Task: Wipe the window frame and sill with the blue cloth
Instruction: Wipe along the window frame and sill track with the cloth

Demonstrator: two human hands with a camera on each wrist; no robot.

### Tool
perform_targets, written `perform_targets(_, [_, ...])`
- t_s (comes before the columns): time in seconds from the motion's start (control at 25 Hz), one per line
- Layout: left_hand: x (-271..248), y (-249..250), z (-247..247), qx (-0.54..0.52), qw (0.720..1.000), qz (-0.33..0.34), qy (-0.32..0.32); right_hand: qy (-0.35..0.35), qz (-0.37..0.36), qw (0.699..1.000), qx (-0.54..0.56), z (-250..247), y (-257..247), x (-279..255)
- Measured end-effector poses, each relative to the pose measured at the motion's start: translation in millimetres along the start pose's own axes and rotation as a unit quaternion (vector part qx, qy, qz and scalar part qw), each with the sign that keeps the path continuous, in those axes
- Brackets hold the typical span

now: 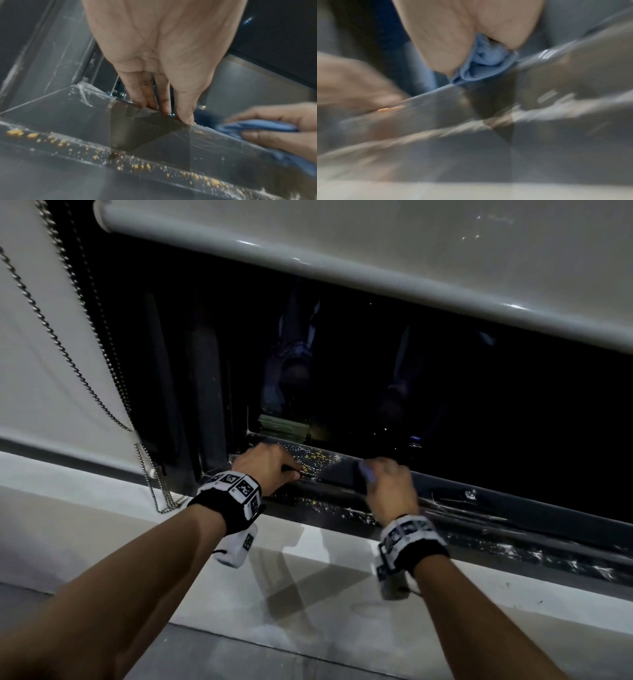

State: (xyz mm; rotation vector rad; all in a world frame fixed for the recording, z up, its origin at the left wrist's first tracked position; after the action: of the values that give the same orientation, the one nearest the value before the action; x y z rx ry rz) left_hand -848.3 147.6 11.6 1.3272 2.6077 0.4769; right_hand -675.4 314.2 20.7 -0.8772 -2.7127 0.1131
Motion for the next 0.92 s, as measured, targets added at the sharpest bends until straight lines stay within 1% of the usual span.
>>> perform_targets(0.04, [0.1, 0.6, 0.2, -0.001, 1.000, 0.000, 0.000, -0.010, -0.063, 0.998, 0.025, 10.1, -30.9, -7.9])
perform_targets(0.08, [-1.3, 2.4, 0.7, -0.001, 1.000, 0.004, -0.001, -0.025, -0.126, 0.989, 0.075, 12.7, -56.2, -14.9])
perform_targets(0.12, [-3.5, 5.5, 0.3, -0.002, 1.000, 0.014, -0.002, -0.046, -0.175, 0.974, 0.135, 6.3, -73.4, -16.6])
perform_targets(0.16, [-7.0, 9.0, -0.9, -0.004, 1.000, 0.030, 0.001, -0.069, -0.193, 0.960, 0.193, -4.2, -79.8, -13.2])
perform_targets(0.2, [-11.0, 10.4, -3.2, -0.009, 0.999, 0.040, 0.008, -0.083, -0.179, 0.952, 0.234, -12.9, -71.5, -6.4])
perform_targets(0.24, [-15.8, 7.9, -5.9, -0.015, 0.999, 0.040, 0.019, -0.062, -0.137, 0.955, 0.256, -20.7, -52.2, 3.0])
perform_targets(0.28, [-20.3, 1.7, -9.6, -0.013, 0.999, 0.028, 0.036, -0.014, -0.076, 0.967, 0.243, -27.0, -24.2, 12.7])
perform_targets(0.32, [-24.6, -7.3, -11.6, -0.006, 0.999, 0.012, 0.050, 0.027, -0.007, 0.982, 0.189, -27.5, 4.7, 18.9])
perform_targets(0.36, [-27.7, -16.0, -11.6, 0.004, 0.999, -0.003, 0.053, 0.034, 0.048, 0.993, 0.102, -22.4, 21.8, 18.7])
perform_targets(0.4, [-30.3, -22.7, -10.1, 0.013, 0.999, -0.013, 0.048, 0.010, 0.074, 0.997, 0.028, -8.9, 25.1, 16.9])
perform_targets(0.44, [-31.7, -27.5, -8.2, 0.019, 0.999, -0.019, 0.039, -0.017, 0.067, 0.998, -0.004, 6.2, 14.8, 14.6])
perform_targets(0.48, [-32.0, -29.8, -7.9, 0.024, 0.999, -0.022, 0.034, -0.037, 0.034, 0.999, 0.010, 18.9, -6.3, 13.5])
perform_targets(0.52, [-31.7, -29.9, -9.0, 0.029, 0.999, -0.026, 0.032, -0.049, -0.014, 0.997, 0.050, 21.1, -34.4, 10.0])
perform_targets(0.6, [-31.0, -27.4, -12.9, 0.036, 0.998, -0.036, 0.040, -0.049, -0.139, 0.981, 0.126, 15.5, -82.5, -0.9])
perform_targets(0.64, [-31.0, -26.5, -14.4, 0.037, 0.998, -0.040, 0.045, -0.047, -0.184, 0.970, 0.150, 9.4, -93.0, -8.0])
perform_targets(0.68, [-31.3, -26.7, -15.2, 0.035, 0.997, -0.042, 0.049, -0.046, -0.207, 0.962, 0.171, 2.4, -91.9, -11.9])
perform_targets(0.72, [-31.9, -28.4, -15.4, 0.030, 0.997, -0.044, 0.051, -0.045, -0.193, 0.962, 0.186, 0.0, -75.6, -9.5])
perform_targets(0.76, [-31.8, -30.7, -15.4, 0.024, 0.997, -0.046, 0.053, -0.034, -0.145, 0.972, 0.183, -3.9, -51.4, -4.9])
perform_targets(0.8, [-31.3, -32.8, -14.6, 0.021, 0.997, -0.045, 0.055, -0.009, -0.075, 0.985, 0.154, -7.0, -22.5, -0.1])
perform_targets(0.84, [-31.0, -34.5, -13.3, 0.019, 0.997, -0.044, 0.057, 0.013, -0.001, 0.995, 0.095, -8.2, 0.7, 2.2])
perform_targets(0.88, [-30.8, -35.5, -12.0, 0.018, 0.997, -0.043, 0.057, 0.012, 0.053, 0.998, 0.037, -4.3, 10.2, 3.8])
perform_targets(0.92, [-29.9, -35.4, -11.8, 0.018, 0.997, -0.044, 0.057, -0.003, 0.071, 0.997, 0.004, 1.3, 3.6, 7.1])
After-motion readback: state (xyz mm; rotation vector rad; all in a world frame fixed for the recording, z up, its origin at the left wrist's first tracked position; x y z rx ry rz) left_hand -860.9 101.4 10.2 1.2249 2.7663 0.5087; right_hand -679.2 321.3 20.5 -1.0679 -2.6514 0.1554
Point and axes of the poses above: each hand's wrist, its own x-axis towards the middle knuckle, its own z-axis out of the palm, y = z × x, the point moved 9 cm from there along x, towards the middle knuckle, and after that the axes turned 1 degree about z, right-handed, at the moved point
